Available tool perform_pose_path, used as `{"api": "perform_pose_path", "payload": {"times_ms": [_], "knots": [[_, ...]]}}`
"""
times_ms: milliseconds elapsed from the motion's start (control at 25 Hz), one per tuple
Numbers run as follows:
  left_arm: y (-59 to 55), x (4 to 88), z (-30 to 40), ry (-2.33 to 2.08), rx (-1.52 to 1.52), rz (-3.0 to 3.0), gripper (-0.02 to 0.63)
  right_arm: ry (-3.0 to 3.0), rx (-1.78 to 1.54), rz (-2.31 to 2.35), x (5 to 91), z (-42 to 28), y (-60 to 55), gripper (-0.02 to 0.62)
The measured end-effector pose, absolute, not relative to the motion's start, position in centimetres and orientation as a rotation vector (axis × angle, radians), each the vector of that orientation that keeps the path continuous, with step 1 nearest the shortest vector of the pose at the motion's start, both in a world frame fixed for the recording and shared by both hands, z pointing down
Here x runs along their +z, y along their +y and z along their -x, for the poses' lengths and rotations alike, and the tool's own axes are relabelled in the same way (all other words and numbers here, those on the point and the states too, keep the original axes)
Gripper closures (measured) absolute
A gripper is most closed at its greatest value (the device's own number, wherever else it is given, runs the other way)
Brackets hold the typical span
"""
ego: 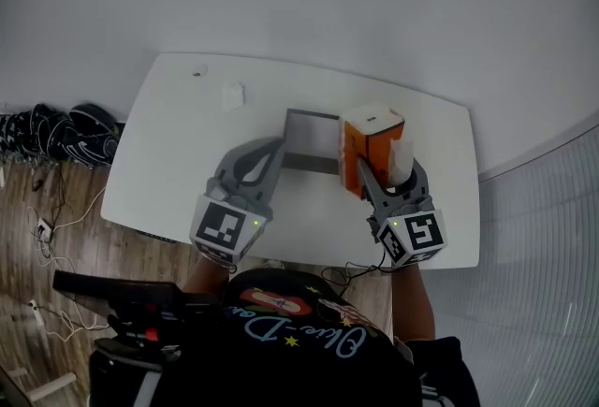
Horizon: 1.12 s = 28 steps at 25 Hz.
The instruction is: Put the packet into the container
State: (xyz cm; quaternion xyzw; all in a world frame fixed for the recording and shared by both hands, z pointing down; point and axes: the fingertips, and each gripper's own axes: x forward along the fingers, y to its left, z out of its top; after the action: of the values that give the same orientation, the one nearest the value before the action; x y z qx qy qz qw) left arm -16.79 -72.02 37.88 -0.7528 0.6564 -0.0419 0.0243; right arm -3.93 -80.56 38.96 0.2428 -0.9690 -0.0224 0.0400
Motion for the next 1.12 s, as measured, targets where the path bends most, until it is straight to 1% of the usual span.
{"api": "perform_pose_path", "payload": {"times_ms": [360,520,880,1120], "knots": [[-72.4,36.9,14.8,2.000,-0.094,2.317,0.597,-2.892,-0.149,-0.600,39.8,3.7,-81.6,0.350],[-73.7,37.5,13.4,2.011,-0.099,2.315,0.597,-2.839,-0.194,-0.494,41.5,3.6,-82.9,0.350],[-75.2,36.8,14.4,2.058,-0.078,2.296,0.597,-2.696,-0.321,-0.187,42.8,8.1,-84.1,0.348],[-76.6,37.5,14.8,2.091,-0.075,2.271,0.597,-2.574,-0.402,0.008,46.5,10.0,-84.2,0.345]]}}
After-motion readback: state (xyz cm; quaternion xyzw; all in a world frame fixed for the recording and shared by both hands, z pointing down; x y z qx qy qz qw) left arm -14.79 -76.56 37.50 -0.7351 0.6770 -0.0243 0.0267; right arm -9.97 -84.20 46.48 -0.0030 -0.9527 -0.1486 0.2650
